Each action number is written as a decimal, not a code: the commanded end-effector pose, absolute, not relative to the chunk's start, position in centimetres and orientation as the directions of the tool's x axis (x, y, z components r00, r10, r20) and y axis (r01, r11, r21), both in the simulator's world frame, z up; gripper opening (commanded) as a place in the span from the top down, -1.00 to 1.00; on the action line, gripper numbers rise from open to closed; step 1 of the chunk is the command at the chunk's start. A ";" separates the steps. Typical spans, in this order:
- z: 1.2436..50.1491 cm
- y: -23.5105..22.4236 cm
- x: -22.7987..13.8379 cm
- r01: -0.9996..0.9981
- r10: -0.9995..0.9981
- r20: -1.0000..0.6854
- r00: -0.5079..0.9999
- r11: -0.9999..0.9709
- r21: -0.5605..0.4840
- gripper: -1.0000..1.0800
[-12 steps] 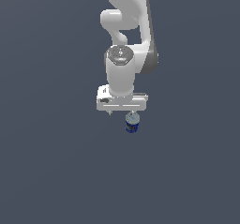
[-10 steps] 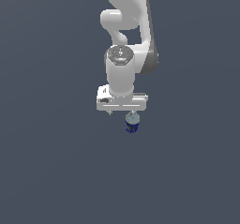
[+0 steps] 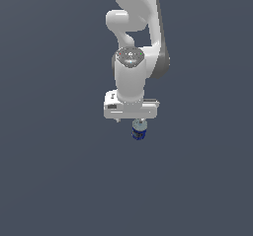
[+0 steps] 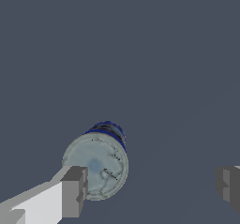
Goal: Pick up the object and move it to a goal position.
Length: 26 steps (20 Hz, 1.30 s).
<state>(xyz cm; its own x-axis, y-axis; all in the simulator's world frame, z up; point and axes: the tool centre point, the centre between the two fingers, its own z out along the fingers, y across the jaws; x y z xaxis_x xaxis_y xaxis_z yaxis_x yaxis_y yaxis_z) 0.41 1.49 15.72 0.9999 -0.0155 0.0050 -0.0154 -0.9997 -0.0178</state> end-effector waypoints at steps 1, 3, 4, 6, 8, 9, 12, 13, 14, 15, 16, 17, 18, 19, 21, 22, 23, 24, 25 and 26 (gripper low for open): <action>15.7 1.5 0.4 -0.017 -0.017 0.005 1.000 -1.000 -0.018 -0.92; 15.5 1.7 0.3 -0.020 -0.020 0.005 1.000 -1.000 -0.017 -0.92; 15.4 1.9 0.3 -0.022 -0.022 0.005 1.000 -1.000 -0.016 -0.92; 15.2 2.3 0.2 -0.029 -0.029 0.004 1.000 -0.999 -0.015 -0.92; 14.8 2.9 0.0 -0.038 -0.038 0.003 0.999 -0.999 -0.013 -0.92; 14.5 3.2 -0.2 -0.043 -0.043 0.003 0.999 -0.999 -0.011 -0.92; 13.7 4.4 -0.6 -0.062 -0.062 0.002 0.998 -0.998 -0.007 -0.92; 13.5 4.8 -0.8 -0.067 -0.067 0.001 0.998 -0.998 -0.006 -0.92; 13.2 5.1 -0.9 -0.073 -0.073 0.001 0.997 -0.997 -0.004 -0.92; 13.1 5.4 -1.1 -0.077 -0.077 0.001 0.997 -0.997 -0.003 -0.92; 12.9 5.6 -1.2 -0.081 -0.081 0.000 0.997 -0.997 -0.002 -0.92; 12.7 5.8 -1.3 -0.084 -0.084 0.000 0.996 -0.996 -0.002 -0.92; 12.6 6.0 -1.3 -0.087 -0.087 0.000 0.996 -0.996 -0.001 -0.92; 12.5 6.1 -1.4 -0.089 -0.089 0.000 0.996 -0.996 -0.001 -0.92; 12.4 6.3 -1.5 -0.091 -0.091 0.000 0.996 -0.996 0.000 -0.92; 12.4 6.3 -1.5 -0.091 -0.091 0.000 0.996 -0.996 0.000 -0.92; 12.5 6.2 -1.5 -0.089 -0.089 -0.001 0.996 -0.996 0.000 -0.92; 12.4 6.2 -1.5 -0.089 -0.089 -0.001 0.996 -0.996 0.000 -0.92; 12.3 6.2 -1.5 -0.089 -0.089 -0.001 0.996 -0.996 0.000 -0.92; 12.1 6.3 -1.5 -0.089 -0.089 -0.001 0.996 -0.996 0.000 -0.92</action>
<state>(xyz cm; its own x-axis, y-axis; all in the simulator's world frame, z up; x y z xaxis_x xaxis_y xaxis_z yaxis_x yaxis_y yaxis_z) -1.45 6.26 12.34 0.9961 -0.0884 0.0000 -0.0884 -0.9961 -0.0006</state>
